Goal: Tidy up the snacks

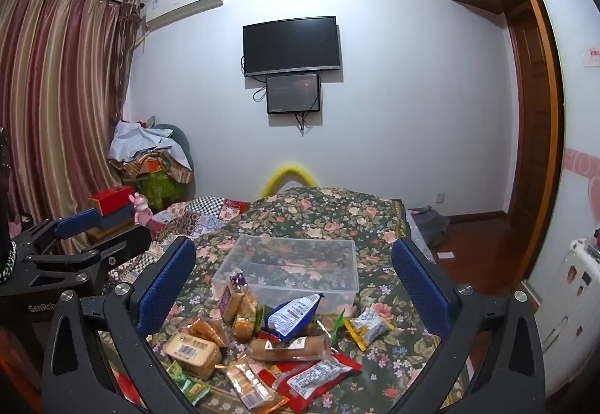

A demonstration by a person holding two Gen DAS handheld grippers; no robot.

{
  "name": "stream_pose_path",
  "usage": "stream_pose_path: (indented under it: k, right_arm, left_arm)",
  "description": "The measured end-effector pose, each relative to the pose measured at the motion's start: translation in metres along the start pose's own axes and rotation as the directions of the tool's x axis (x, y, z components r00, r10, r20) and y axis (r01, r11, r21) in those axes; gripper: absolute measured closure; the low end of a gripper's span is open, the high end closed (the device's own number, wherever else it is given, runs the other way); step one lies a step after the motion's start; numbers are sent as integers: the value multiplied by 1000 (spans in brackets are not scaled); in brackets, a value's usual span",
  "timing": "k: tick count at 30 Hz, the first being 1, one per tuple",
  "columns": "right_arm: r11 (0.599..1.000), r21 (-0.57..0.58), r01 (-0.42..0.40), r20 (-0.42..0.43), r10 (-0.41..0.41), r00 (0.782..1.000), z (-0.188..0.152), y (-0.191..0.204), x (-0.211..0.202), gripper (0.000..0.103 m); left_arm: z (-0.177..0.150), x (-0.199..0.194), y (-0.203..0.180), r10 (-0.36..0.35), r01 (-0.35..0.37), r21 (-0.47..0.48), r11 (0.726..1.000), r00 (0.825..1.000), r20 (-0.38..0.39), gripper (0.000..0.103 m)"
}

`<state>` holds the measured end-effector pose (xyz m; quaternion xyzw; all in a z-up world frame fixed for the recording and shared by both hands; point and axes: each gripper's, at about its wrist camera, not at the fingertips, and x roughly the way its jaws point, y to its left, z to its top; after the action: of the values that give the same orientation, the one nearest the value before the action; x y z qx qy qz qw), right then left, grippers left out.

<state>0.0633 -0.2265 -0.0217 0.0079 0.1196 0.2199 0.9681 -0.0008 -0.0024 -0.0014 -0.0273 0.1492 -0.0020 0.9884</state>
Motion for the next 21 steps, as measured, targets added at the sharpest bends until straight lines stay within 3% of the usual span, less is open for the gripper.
stream_pose_path:
  k: [21]
  right_arm:
    - [1000,20,-7,-1,7,1000,0,-2,0,0]
  left_arm:
    - [0,0,-1,7,-7,6,1000,1000,-2,0]
